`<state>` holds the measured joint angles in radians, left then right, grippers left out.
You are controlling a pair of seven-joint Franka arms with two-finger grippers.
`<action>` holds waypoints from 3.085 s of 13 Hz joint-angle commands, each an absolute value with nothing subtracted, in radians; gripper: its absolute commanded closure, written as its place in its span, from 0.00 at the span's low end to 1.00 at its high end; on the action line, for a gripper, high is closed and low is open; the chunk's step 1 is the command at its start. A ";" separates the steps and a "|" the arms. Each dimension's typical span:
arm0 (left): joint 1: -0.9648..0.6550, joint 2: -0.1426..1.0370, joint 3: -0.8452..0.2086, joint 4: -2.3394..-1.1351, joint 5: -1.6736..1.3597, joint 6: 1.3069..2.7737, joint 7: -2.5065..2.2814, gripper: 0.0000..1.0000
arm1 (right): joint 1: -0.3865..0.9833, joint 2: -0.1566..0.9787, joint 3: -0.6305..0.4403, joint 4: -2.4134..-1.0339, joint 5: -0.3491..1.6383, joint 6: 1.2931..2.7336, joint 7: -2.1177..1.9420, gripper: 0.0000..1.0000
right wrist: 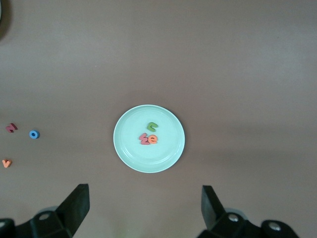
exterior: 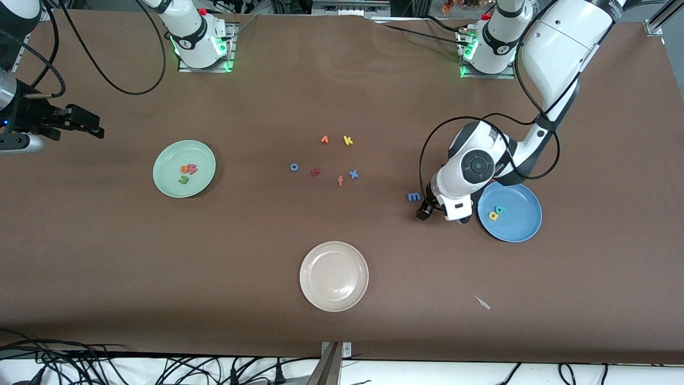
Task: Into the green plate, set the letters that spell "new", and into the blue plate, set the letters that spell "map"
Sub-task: 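Lower the left gripper onto the blue m and grasp it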
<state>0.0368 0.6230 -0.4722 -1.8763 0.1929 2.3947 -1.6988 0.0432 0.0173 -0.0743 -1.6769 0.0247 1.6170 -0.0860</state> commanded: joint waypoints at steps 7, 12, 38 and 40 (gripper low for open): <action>-0.034 0.635 -0.466 -1.927 0.382 2.482 -2.313 0.00 | 0.057 0.028 -0.080 -1.647 0.032 1.592 -0.075 0.00; -0.028 0.650 -0.463 -1.962 0.442 2.522 -2.425 0.00 | 0.054 0.029 -0.084 -1.647 0.032 1.592 -0.075 0.00; -0.005 0.643 -0.472 -1.872 0.462 2.404 -2.245 1.00 | 0.051 0.028 -0.086 -1.652 0.032 1.591 -0.075 0.00; -0.008 0.643 -0.474 -1.841 0.459 2.326 -2.142 1.00 | 0.051 0.028 -0.086 -1.652 0.032 1.591 -0.074 0.00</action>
